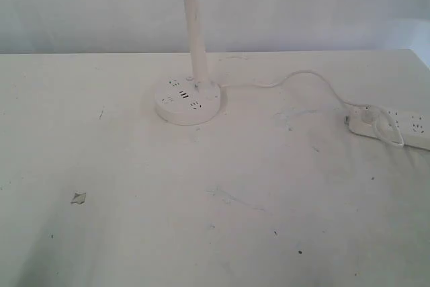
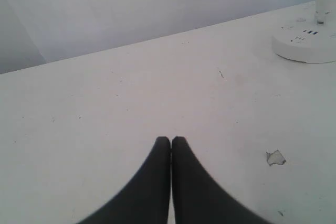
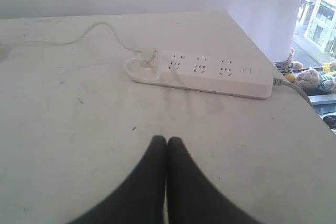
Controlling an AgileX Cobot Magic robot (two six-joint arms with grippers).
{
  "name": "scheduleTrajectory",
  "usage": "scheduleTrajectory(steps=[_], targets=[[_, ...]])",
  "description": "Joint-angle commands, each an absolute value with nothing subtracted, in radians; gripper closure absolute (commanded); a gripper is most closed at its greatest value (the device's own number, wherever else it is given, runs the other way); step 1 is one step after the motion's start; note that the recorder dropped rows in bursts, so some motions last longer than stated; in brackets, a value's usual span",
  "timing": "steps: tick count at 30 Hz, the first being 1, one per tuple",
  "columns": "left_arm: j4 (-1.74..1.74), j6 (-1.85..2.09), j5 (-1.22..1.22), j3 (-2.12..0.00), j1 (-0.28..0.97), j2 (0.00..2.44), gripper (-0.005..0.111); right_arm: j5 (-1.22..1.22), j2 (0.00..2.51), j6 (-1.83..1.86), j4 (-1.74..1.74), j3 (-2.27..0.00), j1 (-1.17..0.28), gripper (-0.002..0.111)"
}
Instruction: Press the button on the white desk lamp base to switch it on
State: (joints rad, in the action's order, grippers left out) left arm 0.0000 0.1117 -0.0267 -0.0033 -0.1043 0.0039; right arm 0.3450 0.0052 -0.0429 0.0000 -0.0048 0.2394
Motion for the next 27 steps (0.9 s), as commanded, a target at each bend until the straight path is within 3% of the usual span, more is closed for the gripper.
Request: scheduleTrajectory(steps=[1,13,27], targets=[[-0.006,0.109,-0.022,0.000,-0.107,0.000,0.107,0.341,0.000,-0.039,0.000,0.000,0.245,0.108],[-0.006,0.109,-0.022,0.000,-0.107,0.000,0.107,0.339,0.000,-0.027,0.000,0.000,0.245,0.108],[-0.006,0.109,-0.022,0.000,-0.107,0.000,0.107,0.074,0.000,0.047,-0.086,0.000,0.245,0.108]])
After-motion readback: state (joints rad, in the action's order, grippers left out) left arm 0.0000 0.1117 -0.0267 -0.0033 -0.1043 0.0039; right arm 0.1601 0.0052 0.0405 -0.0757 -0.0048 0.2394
